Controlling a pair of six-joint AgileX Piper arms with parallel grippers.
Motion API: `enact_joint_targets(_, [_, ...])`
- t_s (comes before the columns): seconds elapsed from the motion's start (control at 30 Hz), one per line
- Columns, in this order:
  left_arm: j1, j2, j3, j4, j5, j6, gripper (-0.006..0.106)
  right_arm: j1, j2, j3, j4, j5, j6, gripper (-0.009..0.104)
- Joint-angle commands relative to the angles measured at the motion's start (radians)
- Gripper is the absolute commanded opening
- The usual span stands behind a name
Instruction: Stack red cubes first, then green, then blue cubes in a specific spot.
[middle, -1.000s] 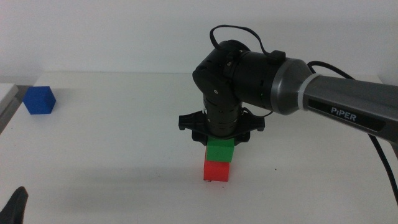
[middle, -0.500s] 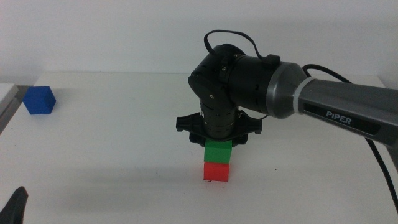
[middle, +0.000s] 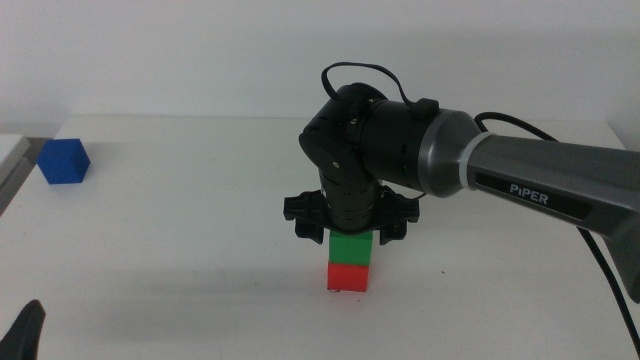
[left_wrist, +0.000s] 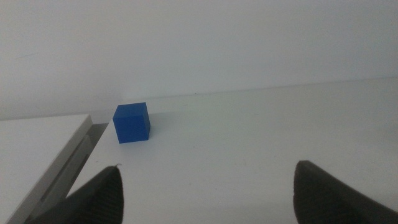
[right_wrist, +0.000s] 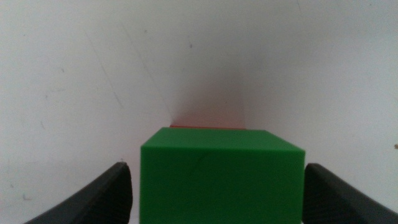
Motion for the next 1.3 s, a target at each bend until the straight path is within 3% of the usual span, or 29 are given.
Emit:
enact_joint_targets(0.0, [0.0, -0.004, 0.001, -0.002, -0.014, -0.001, 0.094, 0.002, -0.014, 0.005, 0.002, 0.004, 0.001, 0.069])
enact_joint_targets(0.2, [0.0, -0.004, 0.001, -0.002, -0.014, -0.001, 0.094, 0.051, -0.17, 0.005, -0.064, 0.101, -0.029, 0.069])
enact_joint_targets(0.37, [0.0, -0.004, 0.001, -0.002, -0.014, -0.001, 0.094, 0.103, -0.34, 0.01, -0.171, 0.124, -0.034, 0.069])
enact_joint_targets(0.67, [0.0, -0.004, 0.001, -0.002, -0.014, -0.001, 0.094, 0.148, -0.782, 0.303, -0.187, 0.088, -0.263, 0.069])
enact_joint_targets(0.77, [0.0, -0.004, 0.001, -0.002, -0.014, -0.001, 0.094, 0.146, -0.947, 0.399, -0.136, 0.031, -0.439, 0.069])
enact_joint_targets(0.93, [0.0, -0.004, 0.001, -0.002, -0.014, -0.001, 0.094, 0.108, -1.193, 0.49, 0.052, -0.085, -0.74, 0.069])
enact_joint_targets(1.1, [0.0, -0.004, 0.001, -0.002, -0.014, -0.001, 0.094, 0.108, -1.315, 0.508, 0.057, -0.081, -0.813, 0.069])
enact_joint_targets(1.27, [0.0, -0.004, 0.001, -0.002, -0.014, -0.001, 0.094, 0.11, -1.362, 0.508, 0.135, -0.074, -0.888, 0.069])
